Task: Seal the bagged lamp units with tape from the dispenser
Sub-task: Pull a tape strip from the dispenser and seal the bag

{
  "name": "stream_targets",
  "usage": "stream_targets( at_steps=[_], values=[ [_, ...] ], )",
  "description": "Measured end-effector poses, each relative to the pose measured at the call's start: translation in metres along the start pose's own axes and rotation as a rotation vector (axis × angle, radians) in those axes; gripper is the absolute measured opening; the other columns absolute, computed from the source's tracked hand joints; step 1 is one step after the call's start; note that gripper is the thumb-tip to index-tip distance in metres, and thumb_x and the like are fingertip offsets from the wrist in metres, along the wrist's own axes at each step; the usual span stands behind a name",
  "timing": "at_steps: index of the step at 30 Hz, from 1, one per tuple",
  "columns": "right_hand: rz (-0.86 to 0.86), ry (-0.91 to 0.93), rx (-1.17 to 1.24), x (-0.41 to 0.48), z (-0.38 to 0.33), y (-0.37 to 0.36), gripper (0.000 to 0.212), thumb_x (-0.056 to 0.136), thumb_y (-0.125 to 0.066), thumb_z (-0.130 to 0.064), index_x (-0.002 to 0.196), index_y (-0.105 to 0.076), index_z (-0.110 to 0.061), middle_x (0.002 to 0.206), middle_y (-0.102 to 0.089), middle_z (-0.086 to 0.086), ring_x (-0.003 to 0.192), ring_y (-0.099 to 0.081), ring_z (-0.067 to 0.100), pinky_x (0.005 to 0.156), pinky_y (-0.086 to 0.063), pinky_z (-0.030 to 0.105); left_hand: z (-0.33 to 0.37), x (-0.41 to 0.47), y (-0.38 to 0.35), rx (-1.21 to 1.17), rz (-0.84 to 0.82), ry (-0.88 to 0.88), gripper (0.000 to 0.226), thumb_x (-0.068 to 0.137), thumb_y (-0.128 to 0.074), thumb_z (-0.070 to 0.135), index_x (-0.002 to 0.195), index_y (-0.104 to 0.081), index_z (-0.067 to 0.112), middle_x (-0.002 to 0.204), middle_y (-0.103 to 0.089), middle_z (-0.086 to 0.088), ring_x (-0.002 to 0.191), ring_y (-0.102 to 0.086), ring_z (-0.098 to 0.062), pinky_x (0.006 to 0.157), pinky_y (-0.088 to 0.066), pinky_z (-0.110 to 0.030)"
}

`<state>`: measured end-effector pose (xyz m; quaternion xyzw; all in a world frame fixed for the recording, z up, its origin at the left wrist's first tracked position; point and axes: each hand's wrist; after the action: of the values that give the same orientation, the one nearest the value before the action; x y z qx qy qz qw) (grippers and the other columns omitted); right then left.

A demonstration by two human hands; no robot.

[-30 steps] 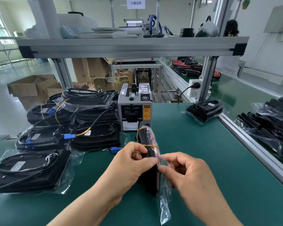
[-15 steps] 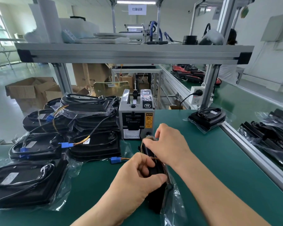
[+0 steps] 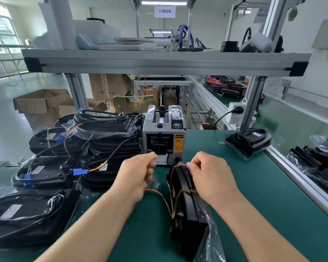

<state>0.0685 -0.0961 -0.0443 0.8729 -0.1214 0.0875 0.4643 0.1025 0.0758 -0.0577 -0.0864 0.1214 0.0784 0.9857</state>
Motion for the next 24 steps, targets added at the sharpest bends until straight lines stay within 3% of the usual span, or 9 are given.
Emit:
stream_targets(
  at_steps=[5, 7, 11, 14, 17, 19, 21, 24],
  values=[
    [0.008, -0.001, 0.065, -0.001, 0.004, 0.000, 0.024, 0.098, -0.058, -0.033, 0.077, -0.060, -0.020, 0.071, -0.064, -0.006, 0.071, -0.060, 0.017, 0.068, -0.054, 0.036, 0.009, 0.068, -0.025, -0.152, 0.099, 0.230, 0.021, 0.096, -0.063, 0.020, 0.077, -0.065, 0.012, 0.052, -0.057, 0.005, 0.043, -0.046, -0.003, 0.035, -0.034, -0.015],
    [0.009, 0.004, 0.099, -0.001, 0.005, -0.001, 0.025, 0.098, -0.058, -0.033, 0.077, -0.060, -0.021, 0.069, -0.063, -0.006, 0.069, -0.060, 0.017, 0.068, -0.054, 0.037, 0.012, 0.079, -0.035, -0.194, 0.105, 0.298, 0.014, 0.096, -0.063, 0.020, 0.088, -0.068, 0.010, 0.048, -0.058, 0.005, 0.037, -0.048, -0.002, 0.034, -0.034, -0.013],
    [0.021, -0.001, 0.155, 0.000, 0.010, -0.002, 0.024, 0.097, -0.060, -0.033, 0.077, -0.062, -0.021, 0.068, -0.063, -0.006, 0.068, -0.060, 0.018, 0.066, -0.053, 0.035, 0.016, 0.092, -0.047, -0.265, 0.119, 0.348, 0.014, 0.098, -0.060, 0.022, 0.108, -0.065, 0.014, 0.064, -0.061, 0.005, 0.027, -0.045, -0.004, 0.033, -0.033, -0.009],
    [0.020, -0.014, 0.182, 0.001, 0.011, -0.003, 0.024, 0.097, -0.061, -0.033, 0.076, -0.062, -0.021, 0.070, -0.064, -0.005, 0.070, -0.061, 0.019, 0.068, -0.053, 0.036, 0.016, 0.095, -0.053, -0.291, 0.184, 0.344, 0.003, 0.096, -0.059, 0.017, 0.097, -0.058, 0.015, 0.061, -0.055, 0.003, 0.030, -0.041, -0.006, 0.033, -0.029, -0.009],
    [0.020, -0.016, 0.186, 0.001, 0.012, -0.004, 0.025, 0.096, -0.061, -0.033, 0.075, -0.061, -0.020, 0.071, -0.064, -0.005, 0.071, -0.061, 0.019, 0.069, -0.054, 0.037, 0.013, 0.091, -0.057, -0.313, 0.259, 0.281, 0.013, 0.089, -0.057, 0.008, 0.080, -0.052, 0.015, 0.055, -0.048, 0.004, 0.040, -0.035, -0.007, 0.037, -0.027, -0.018],
    [0.017, -0.021, 0.199, 0.002, 0.013, -0.003, 0.025, 0.096, -0.061, -0.032, 0.074, -0.061, -0.019, 0.071, -0.065, -0.006, 0.070, -0.062, 0.017, 0.069, -0.055, 0.037, 0.012, 0.082, -0.055, -0.341, 0.284, 0.173, 0.015, 0.085, -0.058, 0.006, 0.075, -0.053, 0.014, 0.050, -0.050, 0.005, 0.040, -0.040, -0.006, 0.038, -0.030, -0.017],
    [0.009, -0.034, 0.226, 0.002, 0.015, -0.003, 0.025, 0.096, -0.062, -0.033, 0.075, -0.063, -0.019, 0.071, -0.065, -0.006, 0.068, -0.062, 0.015, 0.068, -0.055, 0.035, 0.013, 0.064, -0.046, -0.274, 0.157, 0.069, 0.017, 0.087, -0.063, 0.009, 0.073, -0.057, 0.016, 0.049, -0.052, 0.007, 0.041, -0.044, -0.003, 0.040, -0.035, -0.016],
    [0.009, -0.046, 0.281, 0.000, 0.018, -0.002, 0.025, 0.094, -0.065, -0.036, 0.077, -0.065, -0.018, 0.072, -0.066, -0.004, 0.068, -0.062, 0.015, 0.063, -0.052, 0.030, 0.017, 0.026, -0.026, -0.024, -0.263, -0.040, 0.022, 0.091, -0.064, 0.013, 0.070, -0.065, 0.017, 0.060, -0.054, 0.003, 0.046, -0.045, -0.006, 0.047, -0.040, -0.018]
  ],
)
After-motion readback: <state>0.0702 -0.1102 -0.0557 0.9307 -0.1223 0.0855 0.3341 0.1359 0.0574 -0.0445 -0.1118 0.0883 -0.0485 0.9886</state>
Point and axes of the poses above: each hand's wrist, its own x-axis towards the middle knuckle, its own y-axis out of the back of the hand, z = x × y
